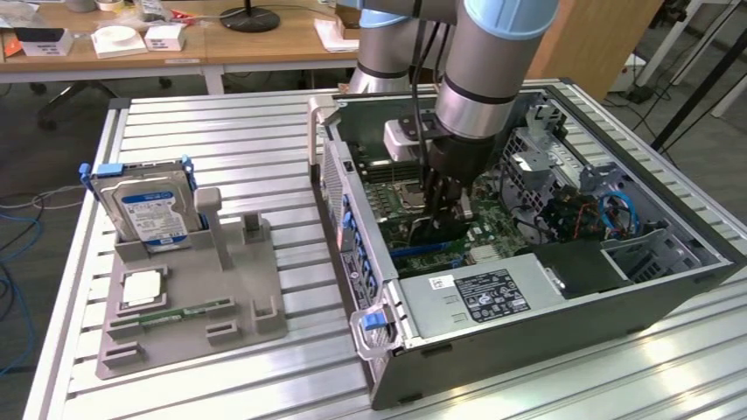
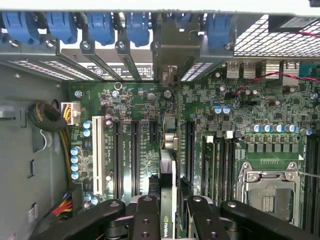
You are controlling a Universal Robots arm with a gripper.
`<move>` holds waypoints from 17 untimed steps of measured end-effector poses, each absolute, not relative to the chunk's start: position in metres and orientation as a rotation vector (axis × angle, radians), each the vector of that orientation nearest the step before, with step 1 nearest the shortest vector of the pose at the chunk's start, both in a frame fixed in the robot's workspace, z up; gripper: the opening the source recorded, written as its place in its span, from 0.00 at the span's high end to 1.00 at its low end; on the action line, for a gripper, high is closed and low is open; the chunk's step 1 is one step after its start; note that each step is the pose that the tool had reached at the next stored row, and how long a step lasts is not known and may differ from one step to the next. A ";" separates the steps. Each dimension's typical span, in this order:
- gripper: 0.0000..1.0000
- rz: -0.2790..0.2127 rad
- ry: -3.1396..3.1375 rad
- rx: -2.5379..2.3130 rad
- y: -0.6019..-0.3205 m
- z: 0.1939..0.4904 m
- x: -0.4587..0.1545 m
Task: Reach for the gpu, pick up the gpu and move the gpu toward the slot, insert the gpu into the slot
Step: 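Insert the gpu into the slot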
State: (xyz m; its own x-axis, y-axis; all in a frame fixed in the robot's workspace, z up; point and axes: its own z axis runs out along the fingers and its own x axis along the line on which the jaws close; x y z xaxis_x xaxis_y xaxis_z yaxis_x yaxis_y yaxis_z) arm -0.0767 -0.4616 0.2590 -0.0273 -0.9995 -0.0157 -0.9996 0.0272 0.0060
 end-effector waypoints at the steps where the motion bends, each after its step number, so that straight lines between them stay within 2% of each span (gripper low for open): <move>1: 0.74 0.024 2.246 -2.186 -0.462 0.259 -0.077; 17: 0.74 0.023 2.247 -2.186 -0.461 0.249 -0.078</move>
